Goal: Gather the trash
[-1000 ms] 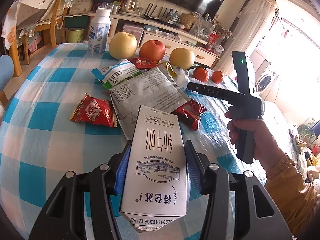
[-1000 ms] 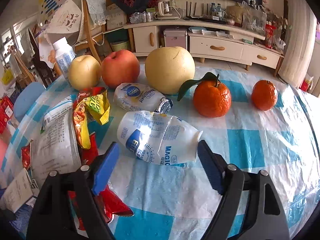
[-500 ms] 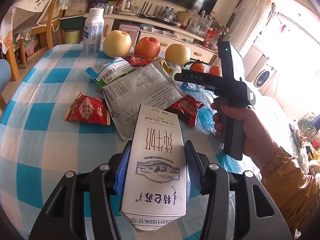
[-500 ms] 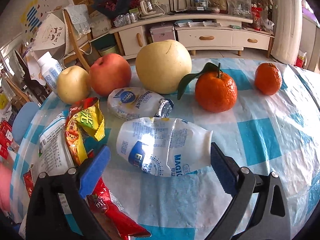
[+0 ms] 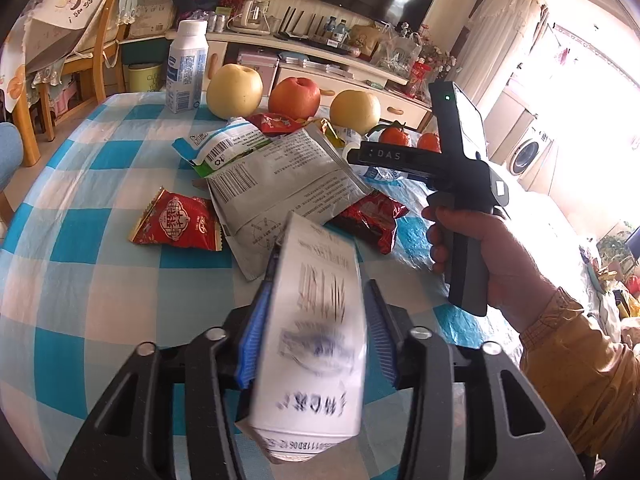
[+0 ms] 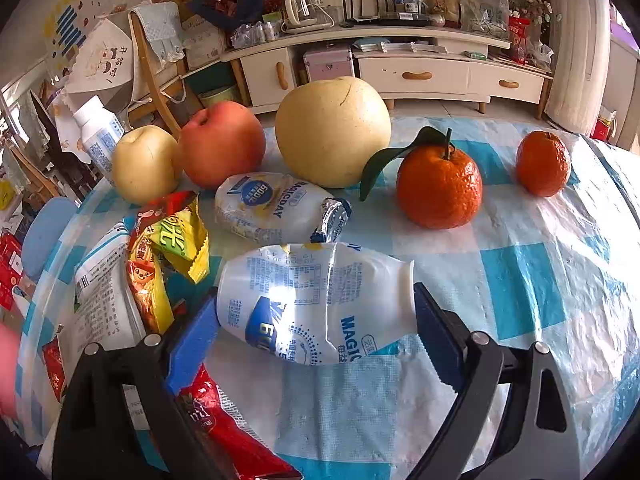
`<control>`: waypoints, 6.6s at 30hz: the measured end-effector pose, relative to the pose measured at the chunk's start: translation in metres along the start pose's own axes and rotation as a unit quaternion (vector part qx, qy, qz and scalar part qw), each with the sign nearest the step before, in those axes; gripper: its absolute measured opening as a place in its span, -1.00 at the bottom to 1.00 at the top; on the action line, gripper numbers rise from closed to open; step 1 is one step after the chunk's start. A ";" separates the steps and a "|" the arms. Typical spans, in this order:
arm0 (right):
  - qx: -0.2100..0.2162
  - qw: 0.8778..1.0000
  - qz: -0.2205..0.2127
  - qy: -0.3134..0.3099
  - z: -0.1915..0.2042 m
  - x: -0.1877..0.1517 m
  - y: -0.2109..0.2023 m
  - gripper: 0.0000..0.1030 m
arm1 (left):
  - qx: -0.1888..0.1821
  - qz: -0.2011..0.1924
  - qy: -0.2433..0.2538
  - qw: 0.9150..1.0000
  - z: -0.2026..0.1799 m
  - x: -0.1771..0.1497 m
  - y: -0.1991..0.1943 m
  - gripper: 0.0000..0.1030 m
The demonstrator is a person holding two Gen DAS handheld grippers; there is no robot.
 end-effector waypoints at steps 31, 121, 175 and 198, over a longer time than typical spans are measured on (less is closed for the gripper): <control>0.024 0.998 -0.060 -0.012 0.059 -0.069 -0.144 0.77 | 0.047 0.050 0.050 0.996 0.011 -0.021 0.030 0.14; 0.133 0.950 -0.050 -0.280 0.286 -0.158 -0.151 0.93 | 0.238 -0.208 -0.066 0.946 0.203 0.064 -0.154 0.76; 0.126 0.989 -0.014 0.071 0.005 0.044 0.022 0.28 | 0.170 0.036 -0.050 0.984 0.061 0.183 0.190 0.50; 0.168 0.985 0.046 0.007 0.040 -0.001 -0.006 -0.17 | 0.157 0.053 -0.057 0.984 0.048 0.114 0.153 -0.09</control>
Point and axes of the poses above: each gripper's, at about its wrist camera, not at the fingertips, and y roughly the way its jaws point, z to its left, x to its top, the point moved 9 cm from there along y, roughly the way its jaws point, and after that the axes turned 3 degrees about x, right-handed, at the moved point
